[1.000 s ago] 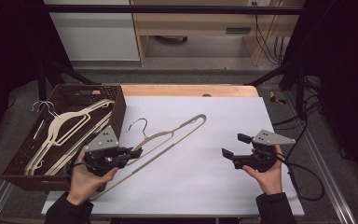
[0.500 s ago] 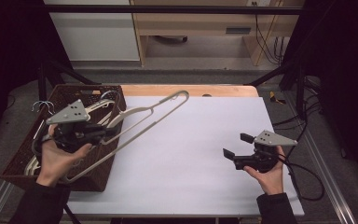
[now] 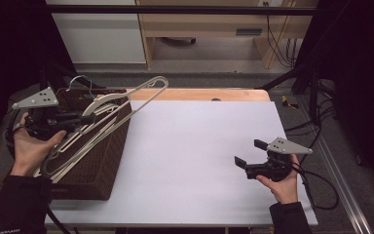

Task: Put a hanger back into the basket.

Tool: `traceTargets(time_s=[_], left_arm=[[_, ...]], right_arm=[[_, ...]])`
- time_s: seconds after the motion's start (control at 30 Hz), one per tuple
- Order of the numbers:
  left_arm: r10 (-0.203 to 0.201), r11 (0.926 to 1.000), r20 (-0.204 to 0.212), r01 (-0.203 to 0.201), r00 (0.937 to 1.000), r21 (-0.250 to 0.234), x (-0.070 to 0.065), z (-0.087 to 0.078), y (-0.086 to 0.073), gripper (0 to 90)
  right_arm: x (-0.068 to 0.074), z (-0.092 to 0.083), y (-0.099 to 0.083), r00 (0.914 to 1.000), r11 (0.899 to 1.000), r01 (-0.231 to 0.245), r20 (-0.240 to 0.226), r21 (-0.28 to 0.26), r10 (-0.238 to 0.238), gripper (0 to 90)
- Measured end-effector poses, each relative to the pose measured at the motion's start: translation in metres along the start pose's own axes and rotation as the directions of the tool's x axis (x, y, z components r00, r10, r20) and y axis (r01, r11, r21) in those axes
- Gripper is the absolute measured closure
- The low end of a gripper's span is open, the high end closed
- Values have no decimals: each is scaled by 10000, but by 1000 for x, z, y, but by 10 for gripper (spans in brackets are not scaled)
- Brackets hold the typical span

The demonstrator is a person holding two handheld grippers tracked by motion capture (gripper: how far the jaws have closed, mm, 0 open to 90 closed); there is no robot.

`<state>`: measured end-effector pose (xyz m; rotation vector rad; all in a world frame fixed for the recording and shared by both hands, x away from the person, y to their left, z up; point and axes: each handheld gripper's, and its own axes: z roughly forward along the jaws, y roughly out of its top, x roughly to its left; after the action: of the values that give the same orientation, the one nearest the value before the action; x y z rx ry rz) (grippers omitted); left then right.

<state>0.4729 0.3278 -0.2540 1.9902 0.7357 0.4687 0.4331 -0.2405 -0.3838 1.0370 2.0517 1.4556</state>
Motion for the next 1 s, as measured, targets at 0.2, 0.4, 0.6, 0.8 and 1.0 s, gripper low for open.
traceTargets(time_s=[0.2, 0.4, 0.6, 0.8, 1.0], left_arm=[[-216, 9996, -553, 225, 9982, 160, 28, -9, -16, 861], [-676, 9977, -979, 672, 9929, -70, 56, -22, -32, 860], [-1012, 9948, -1105, 1022, 9887, 42, 75, -26, -47, 860], [-1251, 9917, -1215, 1276, 9847, 129, 88, -26, -60, 860], [-1557, 9861, -1351, 1621, 9785, 377, 98, -23, -75, 860]], right_arm=[[0, 0, -1, 9998, 9999, 153, 104, 69, -154, 34], [0, 0, -1, 9997, 9999, 114, 193, 75, -115, 28], [0, 1, -1, 9997, 9998, 130, 211, 153, -133, 31], [0, 2, -2, 9995, 9997, 146, 274, 217, -152, 36], [0, 3, -2, 9994, 9995, 190, 298, 235, -197, 38]])
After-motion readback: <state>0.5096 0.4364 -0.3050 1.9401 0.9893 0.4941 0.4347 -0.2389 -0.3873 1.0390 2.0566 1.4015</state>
